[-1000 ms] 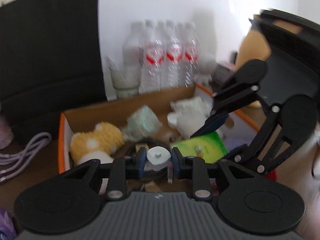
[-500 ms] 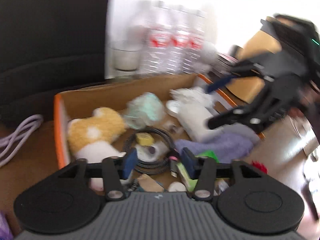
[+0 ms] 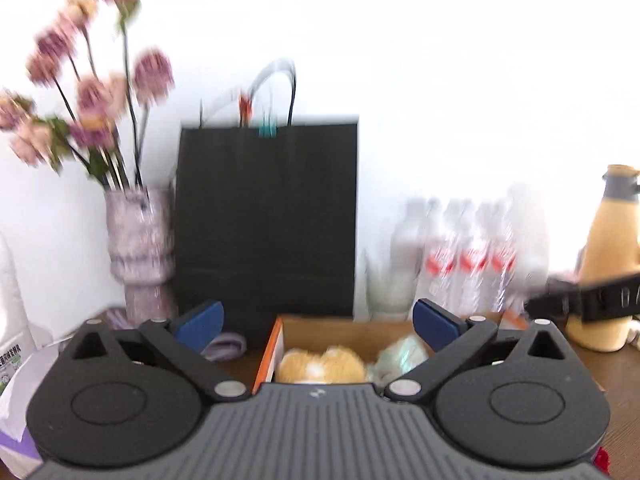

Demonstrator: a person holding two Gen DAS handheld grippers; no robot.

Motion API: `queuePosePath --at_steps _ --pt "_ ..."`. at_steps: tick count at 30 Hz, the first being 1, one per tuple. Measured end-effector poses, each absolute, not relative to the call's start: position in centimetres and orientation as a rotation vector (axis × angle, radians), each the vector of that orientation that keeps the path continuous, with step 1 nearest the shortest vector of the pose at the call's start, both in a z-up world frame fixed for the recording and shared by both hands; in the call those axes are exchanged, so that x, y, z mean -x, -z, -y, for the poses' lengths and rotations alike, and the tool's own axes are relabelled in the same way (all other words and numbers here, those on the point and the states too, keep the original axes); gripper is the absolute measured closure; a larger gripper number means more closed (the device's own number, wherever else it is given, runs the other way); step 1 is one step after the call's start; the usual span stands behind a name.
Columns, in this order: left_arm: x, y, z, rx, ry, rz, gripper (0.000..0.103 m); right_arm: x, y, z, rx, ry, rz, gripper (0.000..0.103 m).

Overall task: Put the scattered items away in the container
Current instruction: 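Grasp the small clear wrapper in front of the box with the left tool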

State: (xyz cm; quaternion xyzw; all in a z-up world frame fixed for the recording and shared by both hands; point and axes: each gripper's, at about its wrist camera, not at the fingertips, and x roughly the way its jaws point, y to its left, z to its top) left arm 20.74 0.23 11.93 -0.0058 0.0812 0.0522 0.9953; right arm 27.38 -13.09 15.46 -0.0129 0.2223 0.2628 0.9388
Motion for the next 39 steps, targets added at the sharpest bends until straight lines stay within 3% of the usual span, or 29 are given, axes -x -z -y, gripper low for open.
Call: queuePosePath --at_steps 2,4,11,16,20,26,28,32,37,39 --pt "-19.6 -11.4 -0.2 0.028 -0.082 -0.162 0.0 -23.5 -14.5 14.2 0.0 -0.548 -0.221 0.013" --pt "-19.0 -11.3 -0.3 0.04 -0.08 -0.185 0.0 -21.7 -13.6 14.1 0.023 -0.542 -0.162 0.012" --pt "-15.4 -11.3 -0.8 0.042 -0.129 -0.225 0.0 -18.7 -13.0 14.7 0.008 -0.504 -0.205 0.012" --pt "-10.6 -6.8 -0.9 0.1 -0.062 -0.336 0.0 -12.4 -9.6 17.7 -0.067 -0.494 -0.284 0.012" --pt "-13.5 -4.7 -0.4 -0.008 -0.038 -0.503 0.021 -11.7 -5.6 16.4 -0.002 -0.538 -0.425 0.015" --pt "-18.5 -3.6 -0.3 0.015 0.059 -0.6 0.024 -17.4 -5.0 13.0 -0.025 -0.519 -0.537 0.02" --pt "-19.6 -3.3 -0.3 0.019 0.039 -0.613 0.024 -19.6 -4.6 12.2 -0.049 -0.496 -0.583 0.035" --pt "-20.7 -2.8 -0.9 0.077 0.043 -0.64 0.024 -22.4 -3.5 11.5 -0.072 -0.45 -0.662 0.041" --pt "-21.4 -2.1 -0.1 0.045 0.052 -0.667 0.024 -22.5 -2.0 10.0 0.06 -0.437 -0.671 0.072" --pt "-21.7 -1.9 0.3 0.031 0.051 -0.664 0.024 -22.1 -1.8 9.8 0.084 -0.446 -0.657 0.074"
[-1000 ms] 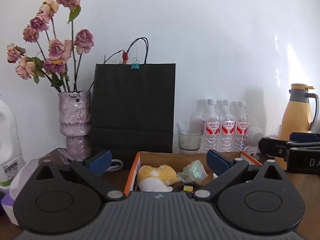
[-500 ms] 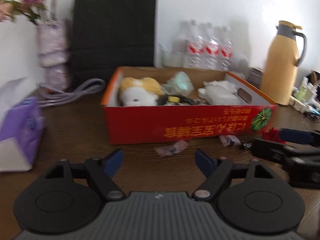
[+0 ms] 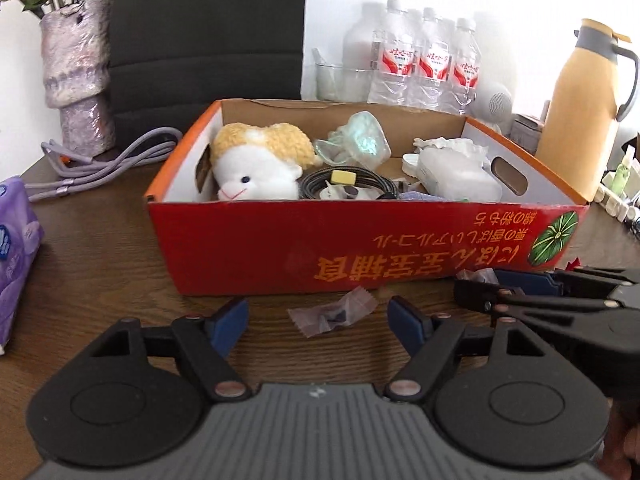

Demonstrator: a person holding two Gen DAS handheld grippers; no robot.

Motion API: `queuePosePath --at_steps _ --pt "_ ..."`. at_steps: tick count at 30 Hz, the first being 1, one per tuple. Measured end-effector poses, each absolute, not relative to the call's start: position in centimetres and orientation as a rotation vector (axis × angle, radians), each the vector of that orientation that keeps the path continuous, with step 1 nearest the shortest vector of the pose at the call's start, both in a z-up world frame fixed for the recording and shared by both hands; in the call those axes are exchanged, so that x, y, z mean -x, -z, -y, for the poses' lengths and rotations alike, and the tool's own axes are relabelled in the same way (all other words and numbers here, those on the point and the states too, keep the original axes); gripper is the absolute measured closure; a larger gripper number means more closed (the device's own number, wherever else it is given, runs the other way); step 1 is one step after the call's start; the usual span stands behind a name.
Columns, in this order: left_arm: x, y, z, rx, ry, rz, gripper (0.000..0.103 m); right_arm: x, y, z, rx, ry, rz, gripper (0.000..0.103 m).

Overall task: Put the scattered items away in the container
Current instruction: 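Grasp the small clear wrapper in front of the box with the left tool, then lift the wrapper into the box and open the left tool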

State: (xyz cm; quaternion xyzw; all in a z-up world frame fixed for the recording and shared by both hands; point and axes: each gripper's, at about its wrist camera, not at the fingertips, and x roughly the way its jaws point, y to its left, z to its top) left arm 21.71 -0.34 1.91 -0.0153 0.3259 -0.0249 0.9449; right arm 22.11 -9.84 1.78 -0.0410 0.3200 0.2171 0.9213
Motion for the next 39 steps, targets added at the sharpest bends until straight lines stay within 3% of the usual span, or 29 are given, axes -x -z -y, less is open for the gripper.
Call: queuePosePath --at_steps 4,7,8,11,21,29,35,39 --pt "-22.6 -1.7 0.8 0.028 0.024 -0.671 0.028 -21.1 -2.2 11.2 0.035 -0.487 -0.638 0.076" --pt "-22.7 -1.5 1.0 0.009 -0.005 -0.665 0.046 -19.2 -3.3 12.6 0.017 -0.521 -0.562 0.076" --pt "-22.6 -1.5 1.0 0.003 -0.013 -0.658 0.062 -18.6 -3.5 12.9 0.01 -0.532 -0.544 0.076" --pt "-22.0 -1.5 0.9 0.007 -0.003 -0.649 0.089 -16.9 -3.4 13.4 -0.009 -0.549 -0.529 0.076" --pt "-12.6 -4.2 0.6 0.073 -0.047 -0.516 0.092 -11.5 -5.0 14.1 0.023 -0.591 -0.404 0.076" --pt "-5.5 -7.4 1.3 0.048 -0.053 -0.395 0.092 -5.9 -7.1 16.1 -0.006 -0.598 -0.18 0.076" --pt "-7.0 -12.4 0.2 0.006 -0.032 -0.251 0.092 -6.2 -11.3 17.7 -0.001 -0.543 -0.035 0.076" --pt "-13.8 -14.4 0.0 -0.072 0.098 -0.325 0.091 -10.5 -15.5 17.7 0.022 -0.503 -0.013 0.075"
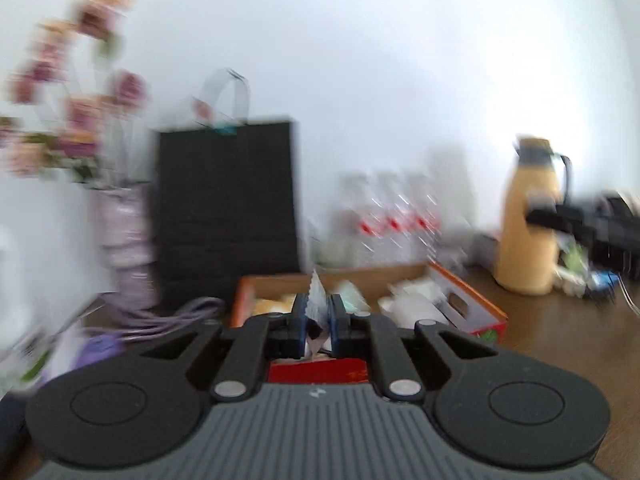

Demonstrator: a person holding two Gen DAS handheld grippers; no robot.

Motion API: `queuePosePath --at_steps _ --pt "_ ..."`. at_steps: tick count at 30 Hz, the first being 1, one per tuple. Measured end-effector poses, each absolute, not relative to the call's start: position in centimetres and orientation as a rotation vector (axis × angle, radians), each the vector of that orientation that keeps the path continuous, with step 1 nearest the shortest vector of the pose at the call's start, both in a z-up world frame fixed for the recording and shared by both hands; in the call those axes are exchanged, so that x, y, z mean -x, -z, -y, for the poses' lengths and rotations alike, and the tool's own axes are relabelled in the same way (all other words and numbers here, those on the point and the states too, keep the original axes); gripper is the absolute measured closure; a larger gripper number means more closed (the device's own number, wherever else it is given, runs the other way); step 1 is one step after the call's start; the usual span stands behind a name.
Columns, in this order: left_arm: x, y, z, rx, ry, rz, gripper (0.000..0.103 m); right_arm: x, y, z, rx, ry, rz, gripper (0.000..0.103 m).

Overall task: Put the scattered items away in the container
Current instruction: 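Lift the wrapper into the box and open the left tool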

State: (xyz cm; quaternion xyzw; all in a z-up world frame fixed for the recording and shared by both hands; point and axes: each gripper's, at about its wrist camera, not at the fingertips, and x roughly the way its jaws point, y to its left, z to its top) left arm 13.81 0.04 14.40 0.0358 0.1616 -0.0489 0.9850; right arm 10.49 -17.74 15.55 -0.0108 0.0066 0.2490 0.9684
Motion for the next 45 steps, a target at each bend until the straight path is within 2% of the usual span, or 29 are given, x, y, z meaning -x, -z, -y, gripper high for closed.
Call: queuePosePath --at_steps 3,7,10,14,16,18,21,23,29,31,32,33,35,39,42,45 --pt "-20.4 -14.5 -0.5 -0.028 0.214 -0.482 0.091 -16.4 -18.4 16.8 0.018 -0.556 -0.127 0.075" --pt "-28.6 -13.5 -1.1 0.074 0.285 -0.704 0.092 -26.2 -19.3 13.4 0.073 -0.631 -0.443 0.075" --pt "-32.9 -11.4 -1.6 0.148 0.339 -0.873 0.091 -32.8 -17.4 10.9 0.086 -0.632 -0.686 0.075" --pt "-35.5 -8.6 -1.4 0.113 0.364 -0.986 0.091 -38.5 -12.9 8.3 0.078 -0.671 -0.978 0.075" --pt "-36.3 -7.1 -1.3 0.109 0.337 -1.016 0.086 -40.1 -11.0 6.6 0.13 -0.659 -1.053 0.075" --pt "-37.0 -5.8 -1.4 0.108 0.313 -1.048 0.071 -40.9 -9.4 5.0 0.2 -0.64 -1.098 0.072" --pt "-37.1 -4.8 -1.4 0.116 0.312 -1.079 0.067 -41.1 -7.6 3.0 0.293 -0.629 -1.147 0.071" --pt "-36.6 -4.7 -1.4 0.109 0.316 -1.067 0.066 -41.1 -7.4 2.5 0.308 -0.626 -1.143 0.068" --pt "-36.2 -6.4 -3.2 0.191 0.331 -1.042 0.056 -40.8 -9.4 4.0 0.219 -0.636 -1.163 0.047" --pt "-35.7 -8.3 -3.8 0.21 0.334 -1.005 0.048 -40.3 -10.9 4.9 0.212 -0.637 -1.139 0.038" --pt "-35.5 -9.3 -3.9 0.203 0.319 -0.982 0.04 -40.0 -11.7 5.4 0.21 -0.637 -1.125 0.037" --pt "-35.2 -10.2 -4.0 0.199 0.302 -0.958 0.028 -39.7 -12.5 6.0 0.206 -0.634 -1.113 0.035" --pt "-34.4 -11.4 -4.1 0.185 0.248 -0.918 0.012 -39.3 -13.7 7.7 0.176 -0.622 -1.088 0.03" --pt "-31.1 -12.6 -3.5 0.097 0.069 -0.767 0.005 -37.5 -14.4 10.4 0.099 -0.589 -1.048 0.028" --pt "-26.9 -13.0 -3.1 0.075 -0.058 -0.542 0.001 -33.8 -14.7 11.6 0.105 -0.533 -0.907 0.027" --pt "-22.5 -12.3 -2.4 0.045 -0.111 -0.33 0.0 -27.9 -14.7 13.4 0.067 -0.503 -0.52 0.025"
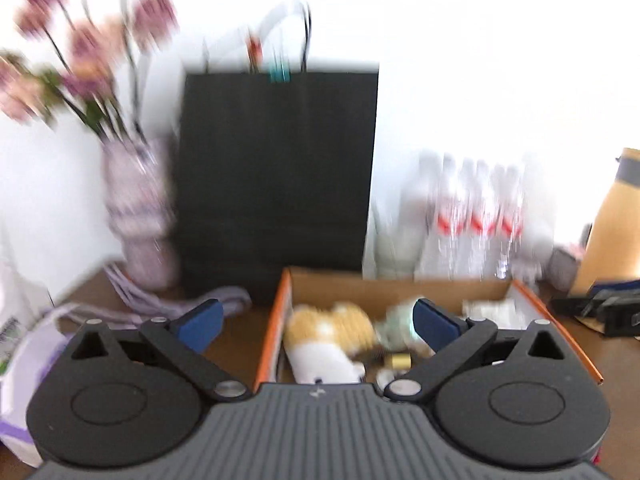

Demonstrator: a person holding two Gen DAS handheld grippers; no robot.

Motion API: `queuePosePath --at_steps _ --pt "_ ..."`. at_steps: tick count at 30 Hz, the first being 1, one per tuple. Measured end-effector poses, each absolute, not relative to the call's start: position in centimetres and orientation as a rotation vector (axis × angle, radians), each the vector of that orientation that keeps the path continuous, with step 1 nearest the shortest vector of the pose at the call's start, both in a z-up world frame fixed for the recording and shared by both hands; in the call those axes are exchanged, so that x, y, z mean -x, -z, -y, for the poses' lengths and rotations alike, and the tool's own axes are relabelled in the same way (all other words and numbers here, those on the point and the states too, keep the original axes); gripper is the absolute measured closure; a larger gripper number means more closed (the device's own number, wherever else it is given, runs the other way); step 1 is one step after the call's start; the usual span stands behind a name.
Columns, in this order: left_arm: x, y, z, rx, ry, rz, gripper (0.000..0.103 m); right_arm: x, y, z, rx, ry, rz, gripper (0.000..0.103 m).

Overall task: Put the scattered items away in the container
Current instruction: 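Lift the wrapper into the box and open the left tool, then grasp the red rose beside the box with the right tool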

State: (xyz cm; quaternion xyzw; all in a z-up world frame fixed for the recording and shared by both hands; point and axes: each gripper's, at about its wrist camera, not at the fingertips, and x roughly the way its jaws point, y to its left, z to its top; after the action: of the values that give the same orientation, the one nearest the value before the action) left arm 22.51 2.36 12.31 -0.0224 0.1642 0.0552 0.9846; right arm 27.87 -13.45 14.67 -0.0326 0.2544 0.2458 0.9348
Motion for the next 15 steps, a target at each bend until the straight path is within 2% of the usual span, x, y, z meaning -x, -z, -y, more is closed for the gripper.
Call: queuePosePath --at_steps 1,2,4,10,15 --pt "-21.4 -12.0 -2.1 0.039 -0.115 -0.292 0.0 -25.5 -14.2 14.4 0.055 -0.511 -0.366 0.016" --pt "-20.5 -11.7 -1.8 0.038 -0.113 -0.257 0.0 -23.6 -13.6 15.2 0.049 -0.527 -0.253 0.011" --pt "-19.1 -11.4 -1.3 0.032 -0.085 -0.205 0.0 -21.4 -12.8 15.8 0.045 -0.514 -0.171 0.008" --pt "-16.8 -11.9 -0.7 0.049 -0.066 -0.202 0.0 -19.6 -12.3 16.1 -0.011 -0.483 -0.232 0.008" --pt "-8.8 -10.1 0.3 0.081 -0.081 -0.269 0.0 -13.9 -10.4 18.1 -0.144 -0.432 -0.335 0.008"
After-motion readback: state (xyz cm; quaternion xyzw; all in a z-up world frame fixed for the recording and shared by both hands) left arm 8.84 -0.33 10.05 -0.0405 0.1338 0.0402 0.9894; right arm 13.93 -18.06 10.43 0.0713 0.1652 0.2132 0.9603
